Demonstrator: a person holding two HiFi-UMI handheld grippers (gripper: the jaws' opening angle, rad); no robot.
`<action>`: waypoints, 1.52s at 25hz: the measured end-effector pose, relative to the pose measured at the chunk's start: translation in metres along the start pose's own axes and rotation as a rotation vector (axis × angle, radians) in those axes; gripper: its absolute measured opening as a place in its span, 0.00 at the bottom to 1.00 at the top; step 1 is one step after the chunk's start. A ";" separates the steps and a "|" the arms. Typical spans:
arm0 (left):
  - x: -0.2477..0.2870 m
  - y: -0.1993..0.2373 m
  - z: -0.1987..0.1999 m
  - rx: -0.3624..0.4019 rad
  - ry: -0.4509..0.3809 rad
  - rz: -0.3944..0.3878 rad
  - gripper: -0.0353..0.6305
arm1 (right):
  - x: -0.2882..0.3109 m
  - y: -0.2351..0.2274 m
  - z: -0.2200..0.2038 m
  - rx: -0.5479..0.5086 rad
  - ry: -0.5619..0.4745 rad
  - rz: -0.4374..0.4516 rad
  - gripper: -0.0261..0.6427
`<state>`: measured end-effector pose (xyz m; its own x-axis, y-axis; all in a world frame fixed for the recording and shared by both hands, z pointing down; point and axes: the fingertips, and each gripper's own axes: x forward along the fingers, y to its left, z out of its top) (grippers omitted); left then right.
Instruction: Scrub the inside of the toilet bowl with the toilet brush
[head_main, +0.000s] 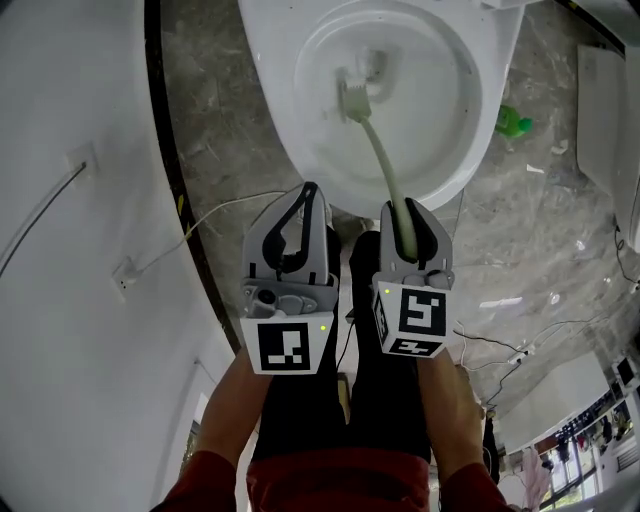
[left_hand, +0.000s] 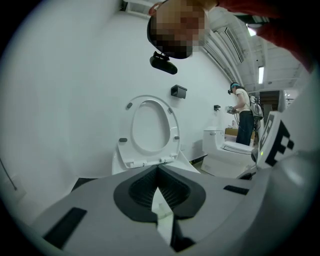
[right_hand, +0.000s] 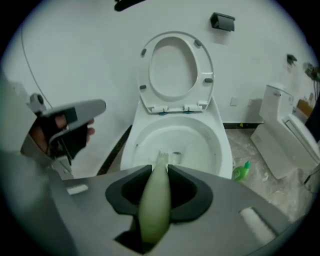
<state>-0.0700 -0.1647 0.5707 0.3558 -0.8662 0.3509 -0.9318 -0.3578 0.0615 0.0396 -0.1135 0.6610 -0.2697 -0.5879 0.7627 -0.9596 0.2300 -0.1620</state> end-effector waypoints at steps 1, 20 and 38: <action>0.000 -0.001 0.000 -0.002 -0.001 -0.002 0.06 | -0.003 0.006 0.008 0.028 -0.022 0.026 0.21; 0.017 -0.028 -0.003 -0.004 0.005 -0.063 0.06 | -0.014 -0.089 0.021 -0.410 -0.080 -0.254 0.20; 0.007 -0.011 -0.013 -0.005 0.036 -0.026 0.06 | 0.026 -0.007 0.028 0.000 -0.062 0.043 0.21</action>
<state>-0.0583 -0.1623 0.5850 0.3768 -0.8435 0.3829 -0.9228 -0.3778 0.0759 0.0371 -0.1526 0.6647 -0.3154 -0.6242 0.7148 -0.9469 0.2561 -0.1943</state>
